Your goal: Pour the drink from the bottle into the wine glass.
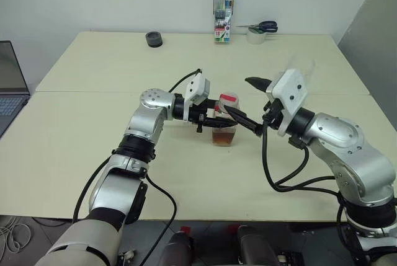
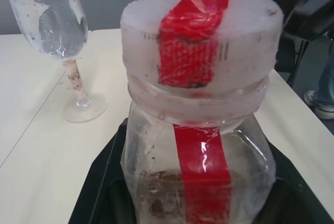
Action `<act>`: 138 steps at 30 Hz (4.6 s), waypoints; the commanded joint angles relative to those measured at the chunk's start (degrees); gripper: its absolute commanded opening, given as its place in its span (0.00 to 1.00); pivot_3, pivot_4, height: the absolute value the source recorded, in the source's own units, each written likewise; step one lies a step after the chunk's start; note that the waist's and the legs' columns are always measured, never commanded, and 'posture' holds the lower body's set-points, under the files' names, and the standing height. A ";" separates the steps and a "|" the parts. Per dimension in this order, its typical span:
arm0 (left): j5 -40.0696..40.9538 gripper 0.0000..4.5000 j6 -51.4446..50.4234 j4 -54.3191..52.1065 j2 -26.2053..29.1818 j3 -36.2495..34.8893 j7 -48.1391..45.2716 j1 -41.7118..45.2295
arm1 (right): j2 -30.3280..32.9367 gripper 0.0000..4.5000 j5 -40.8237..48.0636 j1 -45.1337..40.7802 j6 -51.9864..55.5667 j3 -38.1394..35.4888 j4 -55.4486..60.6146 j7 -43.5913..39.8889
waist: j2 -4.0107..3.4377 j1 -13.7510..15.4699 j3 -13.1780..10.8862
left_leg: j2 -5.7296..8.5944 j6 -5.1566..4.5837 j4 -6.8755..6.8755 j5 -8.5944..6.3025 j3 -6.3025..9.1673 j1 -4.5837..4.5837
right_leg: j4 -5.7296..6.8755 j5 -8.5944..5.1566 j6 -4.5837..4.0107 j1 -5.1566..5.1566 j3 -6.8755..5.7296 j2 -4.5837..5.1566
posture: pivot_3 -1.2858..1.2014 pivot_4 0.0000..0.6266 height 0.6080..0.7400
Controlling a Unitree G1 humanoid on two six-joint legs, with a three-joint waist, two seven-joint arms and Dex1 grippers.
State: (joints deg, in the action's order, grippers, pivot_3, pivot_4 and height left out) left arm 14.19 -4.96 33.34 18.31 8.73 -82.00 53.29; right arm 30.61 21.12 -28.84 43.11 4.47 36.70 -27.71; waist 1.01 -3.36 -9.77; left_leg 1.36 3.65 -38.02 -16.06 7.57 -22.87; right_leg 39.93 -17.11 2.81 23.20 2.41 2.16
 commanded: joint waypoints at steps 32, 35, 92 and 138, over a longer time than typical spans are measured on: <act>0.55 0.41 1.68 -1.66 -0.25 -0.28 -0.82 0.74 | -0.52 0.96 14.80 -4.89 11.16 -6.36 1.14 0.58 | 0.00 0.00 0.00 | 0.00 -0.04 -0.02 -0.02 0.00 0.00 | 0.02 0.00 0.00 -0.01 -0.01 0.00 | 0.52 0.24 1.00; 0.53 0.41 1.69 -1.68 -0.39 -0.29 -0.78 0.69 | 0.02 0.96 16.22 -6.34 12.30 -5.98 -0.08 -0.38 | 0.00 0.00 0.00 | -0.01 -0.06 -0.01 -0.03 0.00 0.00 | 0.01 0.00 0.00 -0.01 0.00 0.00 | 0.52 0.24 1.00; -1.61 0.40 1.82 2.35 10.10 -10.64 19.79 -2.12 | 2.46 1.00 -5.81 23.20 0.39 -5.03 -4.47 9.19 | -0.01 -0.28 0.04 | -0.03 -0.26 -0.03 -0.09 -0.11 0.09 | 0.07 0.00 0.00 -0.03 0.05 -0.06 | 0.52 0.24 1.00; -5.54 0.99 6.05 11.02 12.96 -21.81 57.52 -12.31 | -5.06 1.00 -1.86 8.14 -2.86 8.99 -6.71 -3.34 | 0.13 -1.23 0.15 | 0.04 0.00 0.01 0.05 0.15 0.05 | 0.14 0.01 -0.01 0.07 -0.04 0.10 | 0.52 0.24 1.00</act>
State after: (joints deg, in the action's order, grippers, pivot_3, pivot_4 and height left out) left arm 8.76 -0.50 47.93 30.82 -12.80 -24.75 40.93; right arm 24.93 19.48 -21.46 41.77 14.75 27.01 -31.09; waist 1.14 -4.60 -9.62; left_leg 1.40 3.65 -38.01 -16.01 7.73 -22.82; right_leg 40.07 -17.10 2.80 23.28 2.37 2.26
